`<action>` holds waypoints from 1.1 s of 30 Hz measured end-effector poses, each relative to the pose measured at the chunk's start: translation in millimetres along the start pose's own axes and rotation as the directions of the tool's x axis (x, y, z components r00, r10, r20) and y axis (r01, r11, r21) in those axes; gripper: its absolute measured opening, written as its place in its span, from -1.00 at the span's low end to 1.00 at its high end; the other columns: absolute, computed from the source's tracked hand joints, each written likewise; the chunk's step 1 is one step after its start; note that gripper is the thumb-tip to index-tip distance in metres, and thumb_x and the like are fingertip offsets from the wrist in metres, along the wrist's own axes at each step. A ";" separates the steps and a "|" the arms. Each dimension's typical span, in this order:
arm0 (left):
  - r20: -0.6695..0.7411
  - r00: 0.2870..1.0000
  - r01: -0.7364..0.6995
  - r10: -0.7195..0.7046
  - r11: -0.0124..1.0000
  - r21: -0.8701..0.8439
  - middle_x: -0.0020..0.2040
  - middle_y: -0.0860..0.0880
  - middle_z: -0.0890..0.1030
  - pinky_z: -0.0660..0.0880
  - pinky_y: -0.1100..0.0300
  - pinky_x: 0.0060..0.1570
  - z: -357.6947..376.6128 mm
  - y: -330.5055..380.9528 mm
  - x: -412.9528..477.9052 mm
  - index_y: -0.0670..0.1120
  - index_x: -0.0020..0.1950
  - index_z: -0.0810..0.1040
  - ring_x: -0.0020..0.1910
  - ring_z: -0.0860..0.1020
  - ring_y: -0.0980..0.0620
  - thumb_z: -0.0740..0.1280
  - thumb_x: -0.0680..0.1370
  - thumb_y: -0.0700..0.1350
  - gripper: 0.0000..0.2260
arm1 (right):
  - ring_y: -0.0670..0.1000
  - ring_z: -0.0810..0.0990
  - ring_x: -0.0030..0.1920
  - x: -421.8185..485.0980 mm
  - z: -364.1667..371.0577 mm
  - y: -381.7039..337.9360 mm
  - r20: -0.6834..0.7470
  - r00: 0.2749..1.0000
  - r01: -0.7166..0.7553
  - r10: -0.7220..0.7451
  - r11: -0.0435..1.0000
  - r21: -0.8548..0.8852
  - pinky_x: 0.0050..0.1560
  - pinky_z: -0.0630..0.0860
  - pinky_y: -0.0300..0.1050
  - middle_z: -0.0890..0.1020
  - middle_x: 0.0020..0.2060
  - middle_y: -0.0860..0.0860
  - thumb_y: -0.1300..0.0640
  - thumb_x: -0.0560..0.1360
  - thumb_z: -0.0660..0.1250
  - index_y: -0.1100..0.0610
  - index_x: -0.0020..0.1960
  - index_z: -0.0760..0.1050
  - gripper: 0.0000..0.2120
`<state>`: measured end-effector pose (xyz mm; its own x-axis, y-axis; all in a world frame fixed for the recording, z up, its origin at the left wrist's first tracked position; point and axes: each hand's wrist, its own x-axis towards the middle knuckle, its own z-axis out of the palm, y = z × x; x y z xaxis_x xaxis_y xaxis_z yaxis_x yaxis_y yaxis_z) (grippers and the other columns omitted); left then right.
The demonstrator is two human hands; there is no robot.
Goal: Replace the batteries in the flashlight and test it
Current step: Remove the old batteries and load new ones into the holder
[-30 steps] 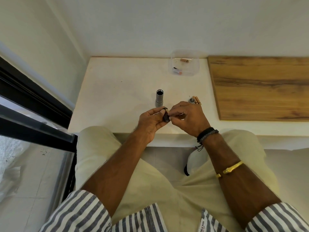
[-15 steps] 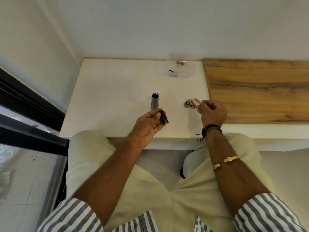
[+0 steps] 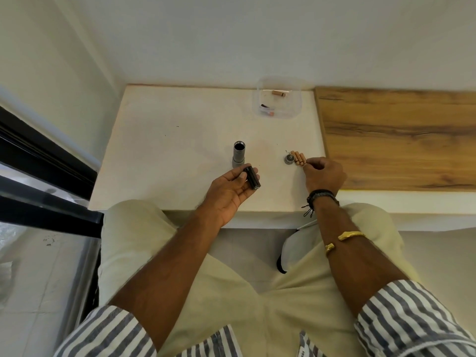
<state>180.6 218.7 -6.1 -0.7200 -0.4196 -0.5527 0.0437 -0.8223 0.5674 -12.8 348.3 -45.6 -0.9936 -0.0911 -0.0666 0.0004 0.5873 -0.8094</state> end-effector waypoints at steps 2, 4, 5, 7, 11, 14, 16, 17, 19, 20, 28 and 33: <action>0.002 1.000 0.001 -0.001 1.000 0.000 0.25 -0.25 0.59 0.59 0.02 0.13 0.7 0.0 0.0 -0.26 0.36 0.47 0.17 0.61 -0.16 0.19 0.64 -0.32 -0.71 | -0.09 0.63 -0.17 -0.7 -0.1 -1.0 0.013 1.000 0.012 -0.012 0.999 -0.032 -0.14 0.49 -0.35 0.76 -0.12 0.01 0.23 0.43 0.51 0.11 0.01 0.74 -0.83; 0.000 1.000 0.001 -0.001 1.000 0.001 0.26 -0.26 0.59 0.59 0.02 0.14 1.1 0.2 -0.1 -0.27 0.36 0.47 0.19 0.60 -0.17 0.20 0.64 -0.32 -0.71 | -0.08 0.64 -0.15 -1.3 -1.1 -1.6 0.024 0.999 0.026 -0.025 0.999 -0.046 -0.05 0.59 -0.23 0.76 -0.10 0.02 0.23 0.43 0.51 0.12 0.02 0.74 -0.83; -0.001 1.000 0.004 -0.004 1.000 -0.001 0.26 -0.26 0.59 0.59 0.02 0.14 1.4 0.4 0.2 -0.27 0.36 0.47 0.19 0.60 -0.17 0.20 0.64 -0.32 -0.71 | -0.07 0.64 -0.14 -1.3 -1.9 -2.2 0.026 0.999 0.029 -0.028 0.998 -0.048 0.00 0.63 -0.17 0.76 -0.09 0.03 0.22 0.43 0.51 0.12 0.03 0.74 -0.82; -0.005 1.000 0.006 -0.006 1.000 -0.007 0.25 -0.26 0.60 0.60 0.03 0.12 1.7 0.3 0.6 -0.26 0.34 0.49 0.17 0.62 -0.16 0.21 0.63 -0.32 -0.72 | -0.05 0.65 -0.11 -2.1 -3.7 -4.5 0.018 0.999 0.033 -0.032 0.998 -0.046 0.04 0.64 -0.11 0.75 -0.07 0.03 0.19 0.44 0.53 0.13 0.06 0.73 -0.81; -0.024 1.000 0.009 -0.010 0.999 -0.044 0.19 -0.24 0.63 0.63 0.05 0.08 1.6 -0.1 1.9 -0.27 0.33 0.50 0.10 0.65 -0.13 0.24 0.62 -0.32 -0.72 | -0.08 0.65 -0.13 -5.1 -4.3 -16.6 -0.023 0.996 0.084 -0.084 0.996 0.006 -0.02 0.61 -0.21 0.74 -0.10 0.01 0.19 0.46 0.51 0.13 0.05 0.72 -0.83; -0.036 0.999 0.021 -0.024 0.998 -0.066 0.16 -0.24 0.65 0.63 0.05 0.06 0.3 -1.7 4.6 -0.26 0.30 0.52 0.09 0.66 -0.12 0.25 0.61 -0.32 -0.74 | -0.08 0.67 -0.14 -3.4 0.0 -33.8 -0.006 0.991 0.133 -0.133 0.985 0.113 -0.06 0.62 -0.25 0.72 -0.18 -0.04 0.23 0.45 0.46 0.11 -0.01 0.72 -0.85; -0.034 0.999 0.031 -0.033 0.997 -0.066 0.14 -0.23 0.66 0.64 0.06 0.04 0.1 -3.2 7.2 -0.26 0.28 0.53 0.08 0.67 -0.12 0.26 0.61 -0.31 -0.75 | -0.05 0.69 -0.17 2.7 6.8 -48.8 0.035 0.986 0.152 -0.161 0.970 0.188 -0.10 0.66 -0.19 0.71 -0.23 -0.07 0.24 0.43 0.45 0.09 -0.05 0.73 -0.85; -0.032 0.999 0.037 -0.039 0.997 -0.064 0.14 -0.23 0.67 0.64 0.07 0.02 0.3 -4.3 8.7 -0.26 0.28 0.54 0.08 0.67 -0.11 0.26 0.61 -0.31 -0.75 | -0.03 0.70 -0.18 7.4 11.4 -56.9 0.064 0.983 0.154 -0.171 0.964 0.215 -0.12 0.68 -0.13 0.71 -0.24 -0.06 0.23 0.42 0.45 0.08 -0.06 0.73 -0.86; -0.029 0.998 0.046 -0.048 0.997 -0.064 0.14 -0.23 0.67 0.64 0.07 -0.01 -0.8 -5.1 11.1 -0.25 0.27 0.55 0.07 0.68 -0.11 0.26 0.61 -0.31 -0.75 | 0.02 0.71 -0.17 18.7 23.0 -74.2 0.114 0.973 0.167 -0.199 0.956 0.241 -0.12 0.70 -0.01 0.73 -0.22 -0.04 0.21 0.43 0.46 0.06 -0.06 0.72 -0.87; -0.028 0.998 0.048 -0.050 0.997 -0.068 0.15 -0.24 0.67 0.64 0.07 -0.02 -2.0 -5.2 12.5 -0.25 0.27 0.55 0.07 0.68 -0.11 0.27 0.60 -0.31 -0.75 | 0.03 0.72 -0.15 25.8 29.5 -83.2 0.133 0.966 0.186 -0.222 0.954 0.236 -0.09 0.70 0.02 0.74 -0.20 -0.03 0.20 0.43 0.46 0.06 -0.06 0.72 -0.88; -0.019 0.998 0.061 -0.062 0.994 -0.087 0.19 -0.23 0.65 0.63 0.08 0.01 -8.9 -6.2 21.0 -0.24 0.27 0.56 0.12 0.66 -0.11 0.28 0.58 -0.30 -0.74 | -0.02 0.71 -0.06 85.5 77.2 -138.7 0.231 0.896 0.411 -0.379 0.905 -0.112 0.01 0.66 -0.10 0.76 -0.08 -0.05 0.17 0.46 0.41 0.02 -0.05 0.74 -0.84; -0.009 0.998 0.056 -0.057 0.994 -0.090 0.20 -0.22 0.64 0.62 0.09 0.02 -10.8 -4.6 24.2 -0.22 0.29 0.56 0.16 0.65 -0.12 0.31 0.57 -0.28 -0.71 | 0.22 0.67 0.02 115.1 102.3 -156.6 0.334 0.879 0.469 -0.340 0.739 -0.484 -0.08 0.60 -0.03 0.70 0.01 0.15 0.14 0.57 0.22 0.17 0.06 0.64 -0.76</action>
<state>170.5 208.2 -28.7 -0.7154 -0.3751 -0.5895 0.0652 -0.8758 0.4782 -115.7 163.6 13.7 -0.8362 -0.5480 0.0217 -0.5204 0.7803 -0.3469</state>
